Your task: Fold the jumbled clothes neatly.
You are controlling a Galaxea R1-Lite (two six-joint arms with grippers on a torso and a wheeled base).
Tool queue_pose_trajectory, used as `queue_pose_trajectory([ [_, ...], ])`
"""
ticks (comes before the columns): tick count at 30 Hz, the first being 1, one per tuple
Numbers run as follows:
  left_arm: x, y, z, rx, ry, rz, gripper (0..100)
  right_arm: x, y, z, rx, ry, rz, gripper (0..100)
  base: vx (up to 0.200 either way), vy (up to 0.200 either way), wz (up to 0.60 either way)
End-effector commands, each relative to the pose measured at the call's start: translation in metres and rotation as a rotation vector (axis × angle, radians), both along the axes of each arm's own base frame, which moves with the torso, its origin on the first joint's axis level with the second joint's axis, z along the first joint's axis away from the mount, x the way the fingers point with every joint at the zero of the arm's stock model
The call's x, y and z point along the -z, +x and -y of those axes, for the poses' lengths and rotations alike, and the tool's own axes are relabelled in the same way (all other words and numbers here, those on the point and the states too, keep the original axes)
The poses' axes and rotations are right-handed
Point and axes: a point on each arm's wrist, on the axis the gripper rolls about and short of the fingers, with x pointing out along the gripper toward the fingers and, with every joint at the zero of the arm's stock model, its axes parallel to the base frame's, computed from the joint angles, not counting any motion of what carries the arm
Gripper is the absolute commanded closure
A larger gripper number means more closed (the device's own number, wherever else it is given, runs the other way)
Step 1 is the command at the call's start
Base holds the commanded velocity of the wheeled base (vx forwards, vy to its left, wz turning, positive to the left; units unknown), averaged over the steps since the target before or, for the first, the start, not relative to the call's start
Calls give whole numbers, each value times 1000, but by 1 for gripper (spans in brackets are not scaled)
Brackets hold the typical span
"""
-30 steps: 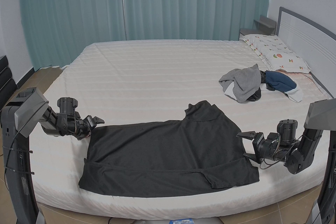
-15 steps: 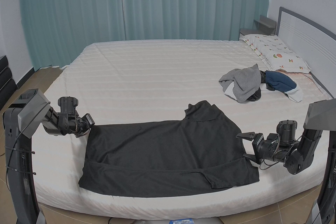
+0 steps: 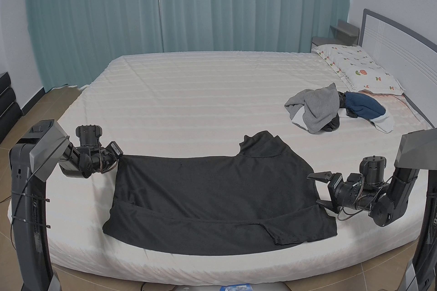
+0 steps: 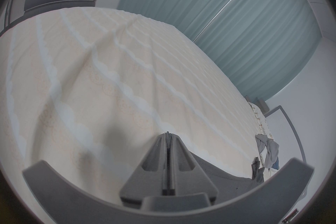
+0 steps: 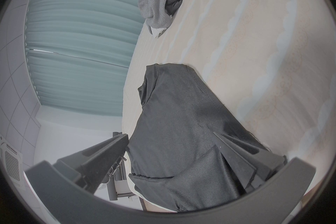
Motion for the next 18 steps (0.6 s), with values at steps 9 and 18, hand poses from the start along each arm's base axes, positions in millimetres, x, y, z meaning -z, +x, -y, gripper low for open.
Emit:
queue_pose_trajectory([
  [9,-24,-4,-10,-59,-57,39,0,0,0,0,-1,0,-1,0,0,0,0],
  [18,-80,-86,-7,69,-225,-8,0,0,-1,0,0,1,-3,0,0,0,0],
])
